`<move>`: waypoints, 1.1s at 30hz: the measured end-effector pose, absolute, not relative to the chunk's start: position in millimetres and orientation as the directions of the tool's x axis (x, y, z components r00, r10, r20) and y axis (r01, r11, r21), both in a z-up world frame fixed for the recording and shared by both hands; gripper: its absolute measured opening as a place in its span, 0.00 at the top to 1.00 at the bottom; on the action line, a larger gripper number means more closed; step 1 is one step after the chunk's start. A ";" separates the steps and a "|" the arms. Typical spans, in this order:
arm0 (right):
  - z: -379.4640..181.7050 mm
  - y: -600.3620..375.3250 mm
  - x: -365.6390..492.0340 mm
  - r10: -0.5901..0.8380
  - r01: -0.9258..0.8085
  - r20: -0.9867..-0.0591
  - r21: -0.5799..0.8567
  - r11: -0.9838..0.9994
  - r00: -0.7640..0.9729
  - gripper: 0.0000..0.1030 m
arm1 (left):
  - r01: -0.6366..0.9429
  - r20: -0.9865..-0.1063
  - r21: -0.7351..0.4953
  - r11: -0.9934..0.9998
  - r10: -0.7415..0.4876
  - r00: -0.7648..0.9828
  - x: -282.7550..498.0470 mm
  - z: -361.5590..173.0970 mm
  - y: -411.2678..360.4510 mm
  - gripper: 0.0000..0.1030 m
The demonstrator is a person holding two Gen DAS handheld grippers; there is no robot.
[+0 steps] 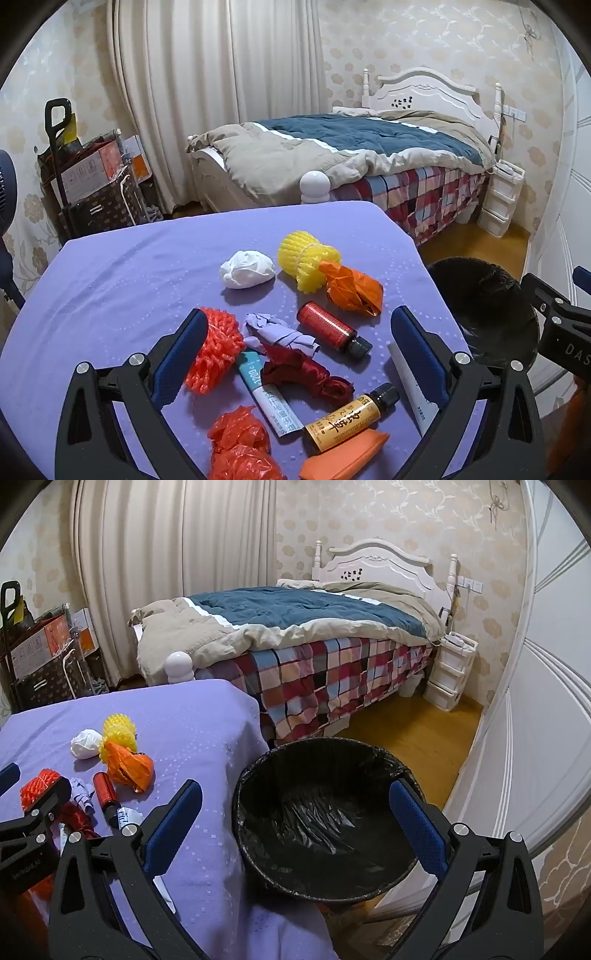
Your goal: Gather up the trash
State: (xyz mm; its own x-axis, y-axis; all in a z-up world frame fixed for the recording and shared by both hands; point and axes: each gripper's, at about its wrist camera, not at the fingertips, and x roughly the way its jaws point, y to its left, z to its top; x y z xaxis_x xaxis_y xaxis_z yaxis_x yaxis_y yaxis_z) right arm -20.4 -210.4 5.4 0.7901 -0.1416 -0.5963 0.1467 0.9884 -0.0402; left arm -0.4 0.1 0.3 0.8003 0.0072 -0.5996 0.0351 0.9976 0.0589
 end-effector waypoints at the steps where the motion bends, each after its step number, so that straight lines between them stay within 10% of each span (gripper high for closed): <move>1: 5.5 -210.3 -20.6 -0.141 0.146 -0.596 -0.041 0.988 0.791 0.04 | 0.038 -0.600 0.064 0.997 0.008 0.800 -0.4 0.3 -0.3 0.06; 33: 6.1 -209.6 -24.5 -0.124 0.137 -0.598 -0.025 0.990 0.792 0.04 | 0.035 -0.601 0.057 0.998 0.006 0.799 -3.9 1.5 8.7 0.06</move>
